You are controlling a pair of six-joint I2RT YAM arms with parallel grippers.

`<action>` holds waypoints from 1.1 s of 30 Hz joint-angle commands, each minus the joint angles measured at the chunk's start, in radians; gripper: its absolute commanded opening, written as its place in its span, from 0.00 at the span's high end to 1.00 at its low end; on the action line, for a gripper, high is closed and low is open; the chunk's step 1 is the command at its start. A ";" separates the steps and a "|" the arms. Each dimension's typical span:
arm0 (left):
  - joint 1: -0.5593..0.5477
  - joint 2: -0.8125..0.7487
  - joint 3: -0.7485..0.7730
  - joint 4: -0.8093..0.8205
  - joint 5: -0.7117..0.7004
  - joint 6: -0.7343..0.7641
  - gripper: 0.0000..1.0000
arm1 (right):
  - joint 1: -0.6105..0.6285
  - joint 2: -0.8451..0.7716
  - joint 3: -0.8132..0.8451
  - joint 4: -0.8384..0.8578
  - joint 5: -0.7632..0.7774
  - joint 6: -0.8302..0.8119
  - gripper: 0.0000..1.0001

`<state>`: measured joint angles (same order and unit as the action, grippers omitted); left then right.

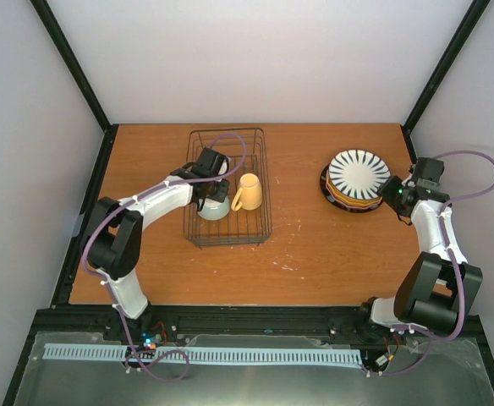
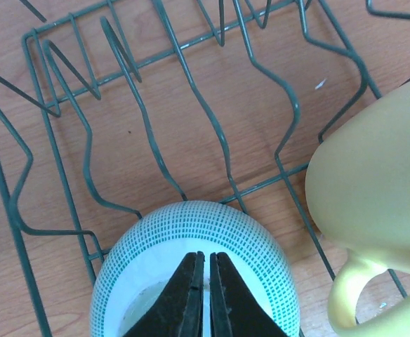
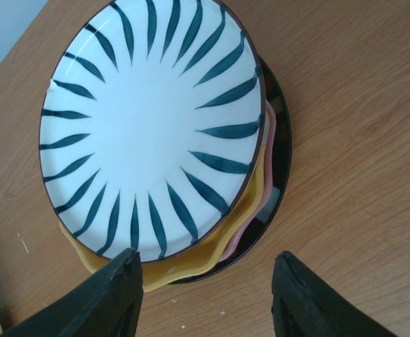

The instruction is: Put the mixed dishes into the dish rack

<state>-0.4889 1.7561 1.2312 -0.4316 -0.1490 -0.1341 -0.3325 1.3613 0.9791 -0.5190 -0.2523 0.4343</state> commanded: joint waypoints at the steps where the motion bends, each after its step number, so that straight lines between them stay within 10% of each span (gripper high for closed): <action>1: 0.006 0.022 0.006 0.022 -0.012 0.029 0.93 | -0.008 -0.020 0.008 0.018 -0.008 -0.001 0.49; 33: 0.004 -0.155 -0.201 0.017 0.071 -0.100 0.93 | -0.008 -0.076 -0.010 0.019 -0.020 0.002 0.49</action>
<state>-0.4889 1.6482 1.0218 -0.3740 -0.0765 -0.2039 -0.3325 1.3151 0.9787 -0.5049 -0.2745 0.4339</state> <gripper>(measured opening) 0.028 0.507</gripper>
